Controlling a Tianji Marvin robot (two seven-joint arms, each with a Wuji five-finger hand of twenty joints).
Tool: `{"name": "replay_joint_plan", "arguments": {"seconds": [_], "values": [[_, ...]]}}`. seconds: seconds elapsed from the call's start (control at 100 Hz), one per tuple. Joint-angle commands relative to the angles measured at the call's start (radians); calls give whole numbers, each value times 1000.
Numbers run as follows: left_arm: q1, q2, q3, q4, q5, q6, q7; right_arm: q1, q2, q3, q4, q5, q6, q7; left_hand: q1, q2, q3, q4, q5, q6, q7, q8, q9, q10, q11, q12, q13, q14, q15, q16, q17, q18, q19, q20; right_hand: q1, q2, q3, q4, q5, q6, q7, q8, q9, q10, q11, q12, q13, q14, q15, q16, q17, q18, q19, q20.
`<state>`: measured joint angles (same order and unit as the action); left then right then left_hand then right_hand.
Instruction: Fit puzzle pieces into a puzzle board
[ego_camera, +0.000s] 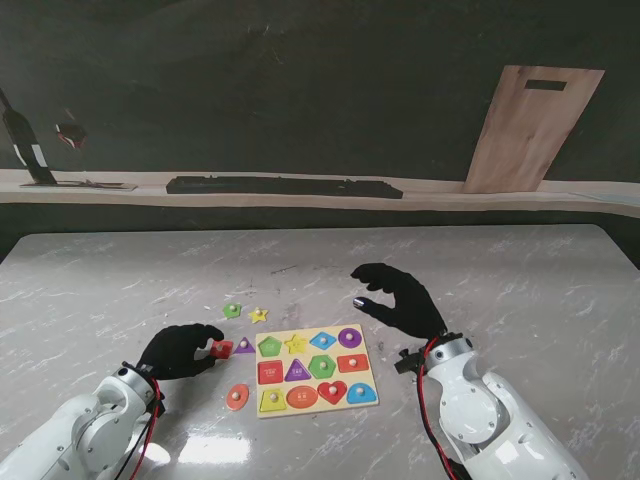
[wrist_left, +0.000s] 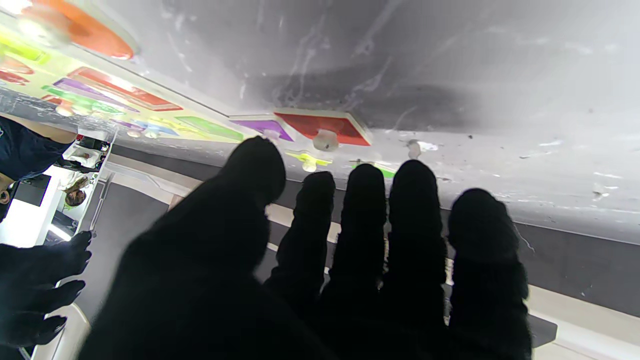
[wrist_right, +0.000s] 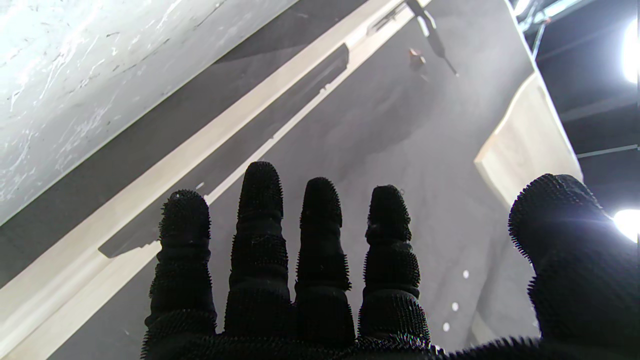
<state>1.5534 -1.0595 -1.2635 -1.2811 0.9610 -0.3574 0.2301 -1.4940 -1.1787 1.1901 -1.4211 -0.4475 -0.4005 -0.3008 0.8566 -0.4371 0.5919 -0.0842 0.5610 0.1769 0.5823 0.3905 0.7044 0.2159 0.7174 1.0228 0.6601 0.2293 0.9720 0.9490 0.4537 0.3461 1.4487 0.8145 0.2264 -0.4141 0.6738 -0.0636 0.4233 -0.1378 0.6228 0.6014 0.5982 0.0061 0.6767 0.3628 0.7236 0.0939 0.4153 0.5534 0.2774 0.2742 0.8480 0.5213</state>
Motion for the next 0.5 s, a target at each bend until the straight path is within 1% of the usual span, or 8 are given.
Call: {"name": "replay_joint_plan", "arguments": {"seconds": [0.0, 0.23, 0.35, 0.49], "values": [[-12, 0, 7, 12, -12, 1, -2, -5, -4, -4, -4, -3, 3, -4, 23, 4, -3, -6, 6, -16, -18, -15, -16, -9, -10, 22, -15, -31, 9, 18, 1, -72, 38, -8, -1, 14, -21, 20, 12, -30, 6, 13, -8, -11, -2, 9, 0, -10, 14, 8, -10, 8, 12, 16], [-38, -1, 25, 43, -34, 7, -11, -6, -4, -5, -7, -1, 9, -1, 31, 32, -26, -7, 18, -18, -9, -17, -13, -6, -12, 26, -15, -27, 12, 19, 2, -70, 39, -10, -1, 13, -20, 20, 12, -29, 6, 14, -9, -10, -2, 10, -1, -9, 15, 8, -10, 7, 12, 16], [-43, 0, 32, 48, -34, 8, -18, -6, -4, -4, -8, -1, 12, -1, 40, 32, -36, -5, 37, -28, 15, -8, -8, -7, -11, 28, -12, -29, 13, 18, 3, -70, 39, -11, -2, 14, -20, 20, 12, -30, 6, 14, -10, -12, -3, 11, -1, -9, 15, 9, -11, 7, 12, 16], [-49, 0, 40, 53, -44, 6, -31, -7, -3, -5, -10, 0, 14, 2, 63, 31, -46, -9, 38, -34, 26, -10, -4, -8, -17, 33, -13, -28, 10, 16, 2, -70, 39, -12, -1, 14, -20, 20, 13, -29, 6, 14, -10, -11, -3, 11, -2, -8, 15, 9, -11, 8, 12, 16]]}}
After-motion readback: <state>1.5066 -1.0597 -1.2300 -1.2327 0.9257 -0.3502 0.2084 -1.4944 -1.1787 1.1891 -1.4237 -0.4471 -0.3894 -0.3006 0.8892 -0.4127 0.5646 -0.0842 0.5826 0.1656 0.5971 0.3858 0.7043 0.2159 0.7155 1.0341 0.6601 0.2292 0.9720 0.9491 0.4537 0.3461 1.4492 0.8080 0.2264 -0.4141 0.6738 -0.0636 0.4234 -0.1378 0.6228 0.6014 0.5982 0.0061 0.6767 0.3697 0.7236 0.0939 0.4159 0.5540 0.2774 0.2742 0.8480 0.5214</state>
